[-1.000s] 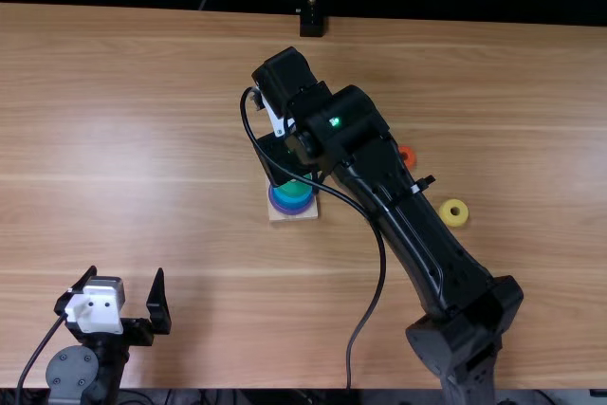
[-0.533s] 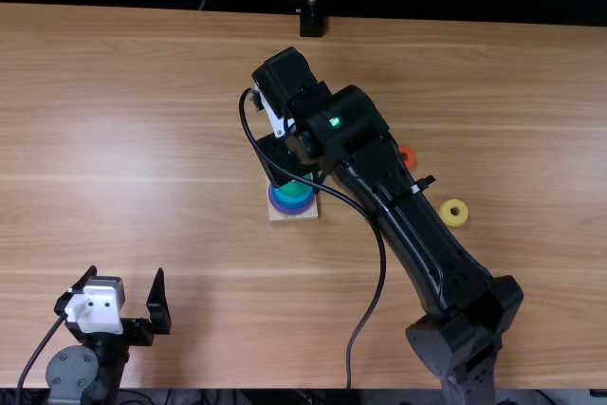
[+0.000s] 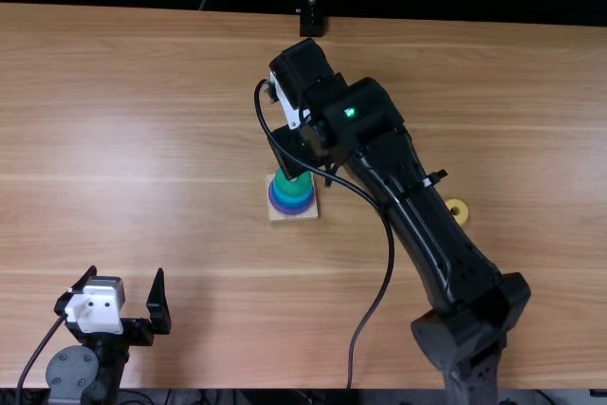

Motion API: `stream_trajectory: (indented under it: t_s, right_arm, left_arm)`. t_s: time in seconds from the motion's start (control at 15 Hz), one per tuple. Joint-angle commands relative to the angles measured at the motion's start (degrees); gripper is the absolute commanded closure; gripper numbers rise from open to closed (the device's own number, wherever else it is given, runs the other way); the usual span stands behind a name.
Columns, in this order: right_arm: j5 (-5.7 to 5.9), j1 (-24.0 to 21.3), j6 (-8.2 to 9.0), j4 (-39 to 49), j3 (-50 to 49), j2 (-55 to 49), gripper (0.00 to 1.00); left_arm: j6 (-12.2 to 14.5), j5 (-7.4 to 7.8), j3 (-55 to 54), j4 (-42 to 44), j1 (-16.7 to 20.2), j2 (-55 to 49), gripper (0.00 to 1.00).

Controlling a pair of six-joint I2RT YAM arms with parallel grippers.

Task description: Build the Hanoi tower: stack the rings onto the peg from bottom to top in this color order: purple, dark blue, light blue, dark green, light green, yellow, orange.

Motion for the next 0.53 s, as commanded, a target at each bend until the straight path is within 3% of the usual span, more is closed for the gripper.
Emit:
stream_trajectory:
  t_s: [0.0,0.47]
  right_arm:
    - [0.37,-0.41,-0.53,-0.28,0.53,0.55,1.0]
    - [0.37,-0.23,-0.21,-0.49,0.53,0.46,1.0]
  left_arm:
    - [0.91,0.74,-6.0,-4.53,0.3,-0.67,0.0]
    - [0.91,0.74,-6.0,-4.53,0.3,-0.67,0.0]
